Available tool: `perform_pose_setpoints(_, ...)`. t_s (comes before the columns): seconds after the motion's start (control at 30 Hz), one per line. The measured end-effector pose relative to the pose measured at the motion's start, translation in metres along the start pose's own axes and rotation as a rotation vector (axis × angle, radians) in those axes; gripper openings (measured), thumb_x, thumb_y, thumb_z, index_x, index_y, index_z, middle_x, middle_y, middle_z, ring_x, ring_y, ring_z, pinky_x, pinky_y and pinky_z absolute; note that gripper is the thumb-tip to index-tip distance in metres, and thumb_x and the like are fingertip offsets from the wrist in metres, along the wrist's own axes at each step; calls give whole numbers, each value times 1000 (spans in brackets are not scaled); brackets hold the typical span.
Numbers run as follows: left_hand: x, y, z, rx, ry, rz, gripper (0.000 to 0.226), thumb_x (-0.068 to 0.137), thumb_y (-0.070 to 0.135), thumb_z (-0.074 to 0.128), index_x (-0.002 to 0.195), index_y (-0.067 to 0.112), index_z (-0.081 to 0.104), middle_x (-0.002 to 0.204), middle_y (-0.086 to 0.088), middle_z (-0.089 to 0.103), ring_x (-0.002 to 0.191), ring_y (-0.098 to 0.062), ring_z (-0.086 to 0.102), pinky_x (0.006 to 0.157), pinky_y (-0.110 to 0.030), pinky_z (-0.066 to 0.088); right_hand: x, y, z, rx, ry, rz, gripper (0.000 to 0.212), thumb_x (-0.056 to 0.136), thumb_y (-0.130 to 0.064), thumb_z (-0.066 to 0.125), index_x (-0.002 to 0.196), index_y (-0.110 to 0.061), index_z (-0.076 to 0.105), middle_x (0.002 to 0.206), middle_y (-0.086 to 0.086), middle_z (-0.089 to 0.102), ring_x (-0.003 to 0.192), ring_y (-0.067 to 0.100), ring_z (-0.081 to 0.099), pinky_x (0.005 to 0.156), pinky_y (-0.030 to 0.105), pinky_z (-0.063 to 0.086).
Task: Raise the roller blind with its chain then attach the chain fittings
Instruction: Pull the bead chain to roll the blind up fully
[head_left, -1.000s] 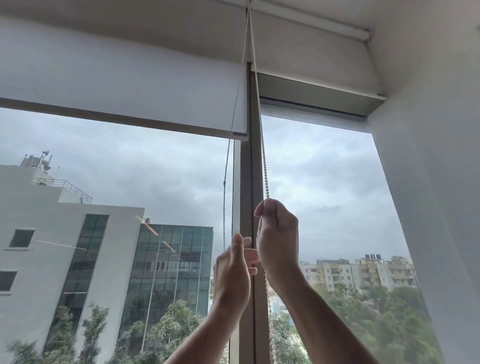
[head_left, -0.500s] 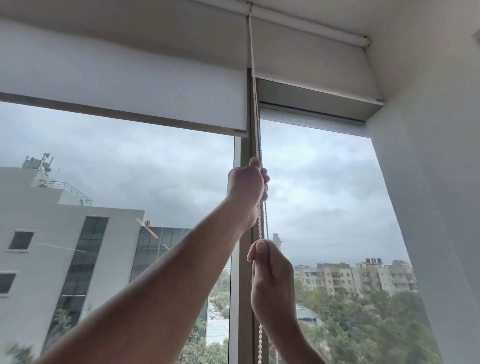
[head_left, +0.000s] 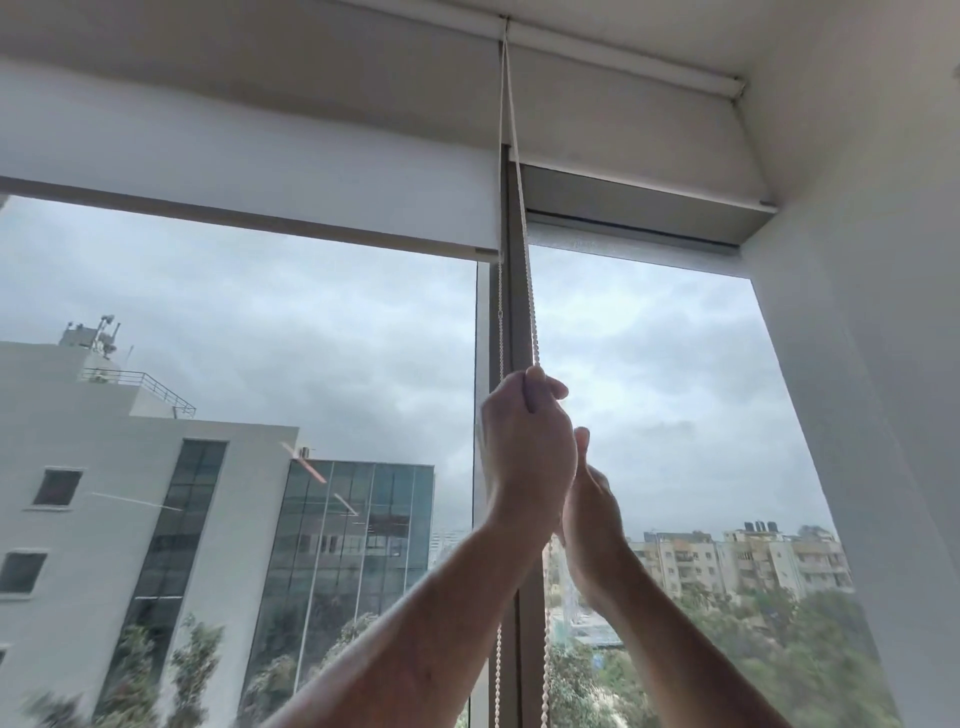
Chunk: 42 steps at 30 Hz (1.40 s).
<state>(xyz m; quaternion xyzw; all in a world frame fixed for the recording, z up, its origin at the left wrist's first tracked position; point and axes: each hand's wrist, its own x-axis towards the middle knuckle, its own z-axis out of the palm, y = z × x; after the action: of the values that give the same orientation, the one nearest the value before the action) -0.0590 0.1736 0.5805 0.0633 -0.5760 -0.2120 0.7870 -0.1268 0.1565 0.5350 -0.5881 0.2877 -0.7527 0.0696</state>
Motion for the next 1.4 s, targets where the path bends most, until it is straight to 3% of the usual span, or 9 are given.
perform_pose_setpoints(0.17,-36,-35,-8,29,-14,18,37,98,14,47,65,20,63,54,12,58,53,-3,51,49,-22,34,32,-26,0,19,-47,35,61,96,-64,28,107,-22,71,85,-1,78,83,11,73,74,28,55)
perform_pose_setpoints(0.3,-62,-65,-17,62,-26,54,39,99,11,49,64,23,59,49,22,53,45,-1,45,44,-12,30,47,-56,10,225,-168,123,57,103,-49,32,117,-1,60,87,13,72,74,25,72,69,39,59)
perform_pose_setpoints(0.5,-79,-90,-21,42,-52,57,38,99,10,50,63,20,57,47,14,47,43,-4,36,45,-18,27,53,-50,31,172,31,158,36,106,-22,34,86,-12,62,45,-8,37,32,5,27,33,19,19)
perform_pose_setpoints(0.6,-82,-97,-22,15,-121,30,45,99,9,50,58,27,54,46,14,45,43,-3,33,45,-19,26,46,-35,32,14,139,-31,43,90,1,35,64,-24,58,53,-4,37,39,9,27,40,22,20)
perform_pose_setpoints(0.77,-79,-108,-27,-196,-273,-150,41,91,25,44,52,29,55,45,9,33,45,-7,26,47,-26,19,36,-19,29,-67,175,-206,32,80,-11,39,59,-27,55,51,-8,35,46,12,28,47,28,21)
perform_pose_setpoints(0.9,-63,-113,-33,-213,-319,-262,43,83,33,39,49,20,63,41,-1,52,38,-13,44,42,-22,34,29,-14,24,-87,163,-265,31,82,-11,39,61,-27,55,49,-13,35,49,13,29,50,30,23)
perform_pose_setpoints(1.1,-19,-98,-34,-195,-243,-341,50,106,30,35,72,15,69,56,3,72,50,-5,66,46,-19,52,14,-6,21,-140,165,-311,39,99,-6,42,64,-22,52,46,-14,39,45,10,33,52,32,31)
perform_pose_setpoints(1.27,10,-60,-28,-289,-266,-304,43,102,42,41,92,14,72,80,-7,74,71,-14,70,61,-28,56,1,7,21,-130,148,-384,50,103,-8,41,59,-28,54,48,-17,50,46,-1,43,47,15,36)
perform_pose_setpoints(1.4,29,-27,-20,-400,-332,-348,38,101,43,44,101,11,64,88,-14,72,69,-20,71,63,-33,59,-7,20,19,-159,139,-395,48,104,-12,42,59,-30,50,50,-14,38,51,10,31,51,29,26)
